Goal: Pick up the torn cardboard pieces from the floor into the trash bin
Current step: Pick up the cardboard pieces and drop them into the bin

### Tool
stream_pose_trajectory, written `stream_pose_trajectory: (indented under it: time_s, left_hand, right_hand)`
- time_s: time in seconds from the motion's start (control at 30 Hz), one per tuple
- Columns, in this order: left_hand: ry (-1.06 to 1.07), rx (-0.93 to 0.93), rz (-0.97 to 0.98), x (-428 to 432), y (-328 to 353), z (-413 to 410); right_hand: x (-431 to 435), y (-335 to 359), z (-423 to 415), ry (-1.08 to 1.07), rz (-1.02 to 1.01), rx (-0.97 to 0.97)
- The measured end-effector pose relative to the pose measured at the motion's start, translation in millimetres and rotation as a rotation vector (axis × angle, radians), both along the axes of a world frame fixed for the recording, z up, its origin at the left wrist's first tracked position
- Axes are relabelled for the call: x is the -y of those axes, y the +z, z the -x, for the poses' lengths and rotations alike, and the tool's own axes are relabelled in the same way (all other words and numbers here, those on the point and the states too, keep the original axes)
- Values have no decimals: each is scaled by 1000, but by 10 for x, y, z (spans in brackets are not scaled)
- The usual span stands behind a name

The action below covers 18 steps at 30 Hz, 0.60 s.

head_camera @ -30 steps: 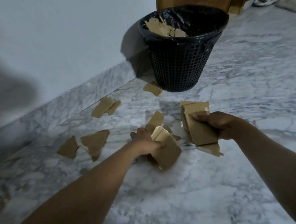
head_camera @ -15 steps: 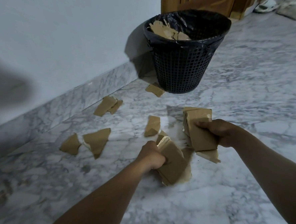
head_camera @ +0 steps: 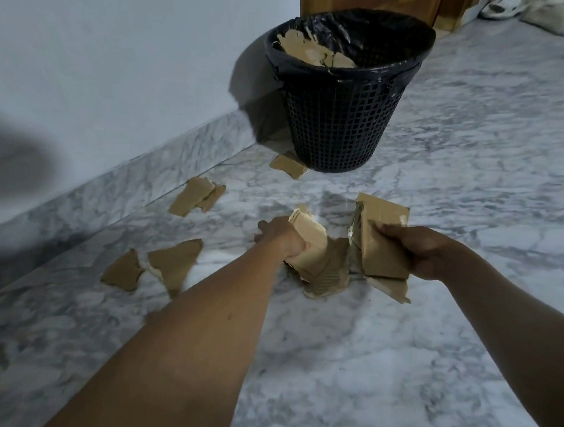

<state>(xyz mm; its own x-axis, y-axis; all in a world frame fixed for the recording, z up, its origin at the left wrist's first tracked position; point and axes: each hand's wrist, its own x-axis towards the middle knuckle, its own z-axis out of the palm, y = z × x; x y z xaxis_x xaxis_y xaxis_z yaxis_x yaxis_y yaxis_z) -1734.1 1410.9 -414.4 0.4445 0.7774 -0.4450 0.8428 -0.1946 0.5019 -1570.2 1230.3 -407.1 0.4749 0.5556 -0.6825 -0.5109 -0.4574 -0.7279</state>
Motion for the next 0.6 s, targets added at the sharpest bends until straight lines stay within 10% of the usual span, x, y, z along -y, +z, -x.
stream_pose_trajectory:
  time_s: [0.33, 0.6]
  left_hand:
    - [196, 362, 141, -190, 5, 590]
    - [148, 120, 88, -1339, 515, 2282]
  right_hand:
    - [-201, 82, 142, 88, 57, 92]
    - [-1132, 635, 771, 554, 31, 271]
